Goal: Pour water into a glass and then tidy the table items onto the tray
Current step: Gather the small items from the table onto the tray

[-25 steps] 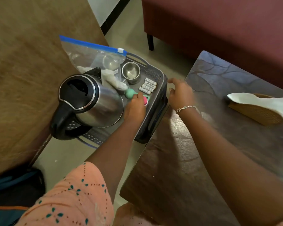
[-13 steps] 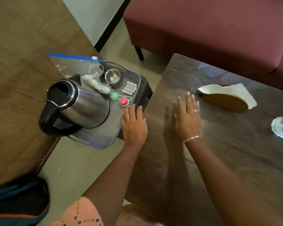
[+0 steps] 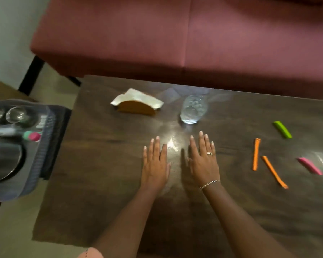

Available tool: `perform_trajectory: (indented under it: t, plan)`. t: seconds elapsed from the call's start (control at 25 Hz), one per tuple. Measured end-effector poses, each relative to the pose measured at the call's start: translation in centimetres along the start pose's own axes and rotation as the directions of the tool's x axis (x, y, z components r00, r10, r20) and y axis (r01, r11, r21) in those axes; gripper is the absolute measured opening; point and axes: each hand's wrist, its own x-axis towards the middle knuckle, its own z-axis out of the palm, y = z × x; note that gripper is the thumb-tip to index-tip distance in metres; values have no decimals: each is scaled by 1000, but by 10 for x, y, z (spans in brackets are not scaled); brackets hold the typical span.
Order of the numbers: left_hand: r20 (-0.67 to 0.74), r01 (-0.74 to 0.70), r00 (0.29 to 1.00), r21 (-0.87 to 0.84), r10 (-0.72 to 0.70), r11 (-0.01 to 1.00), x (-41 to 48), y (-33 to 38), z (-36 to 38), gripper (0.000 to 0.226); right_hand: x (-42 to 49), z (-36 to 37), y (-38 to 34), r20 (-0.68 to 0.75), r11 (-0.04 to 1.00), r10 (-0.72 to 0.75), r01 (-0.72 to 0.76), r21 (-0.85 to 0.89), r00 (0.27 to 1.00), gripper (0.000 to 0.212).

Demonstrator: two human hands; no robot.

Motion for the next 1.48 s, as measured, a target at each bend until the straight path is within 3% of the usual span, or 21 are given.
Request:
perform_trajectory:
  t: [0.16, 0.32, 0.44, 0.52, 0.76, 0.92, 1.2, 1.48]
  plan:
    - [84, -168, 982, -24, 169, 985, 25, 80, 8, 68, -21, -7, 84, 24, 988, 150, -151, 41, 988, 75]
    - [145, -300, 942, -52, 304, 953, 53, 146, 16, 37, -33, -3, 163, 49, 917, 342, -345, 200, 938, 53]
    - [291, -232, 916, -180, 277, 956, 70, 192, 22, 26, -41, 1, 218, 123, 792, 540, -552, 260, 832, 31]
    - [309, -175, 919, -239, 246, 955, 81, 222, 31, 21, -50, 7, 250, 197, 704, 647, -677, 216, 736, 28]
    - [329, 26, 939, -348, 96, 937, 97, 287, 58, 23, -80, 26, 285, 338, 561, 725, -800, 214, 600, 32]
    - [351, 123, 936, -271, -21, 955, 109, 303, 64, 36, -87, 29, 286, 336, 527, 737, -810, 259, 587, 30]
    - [379, 150, 923, -197, -66, 969, 95, 285, 65, 25, -98, 26, 282, 325, 573, 709, -780, 250, 625, 16]
    - [276, 163, 957, -254, -90, 953, 72, 211, 48, 17, -89, 4, 252, 61, 767, 592, -585, 264, 804, 11]
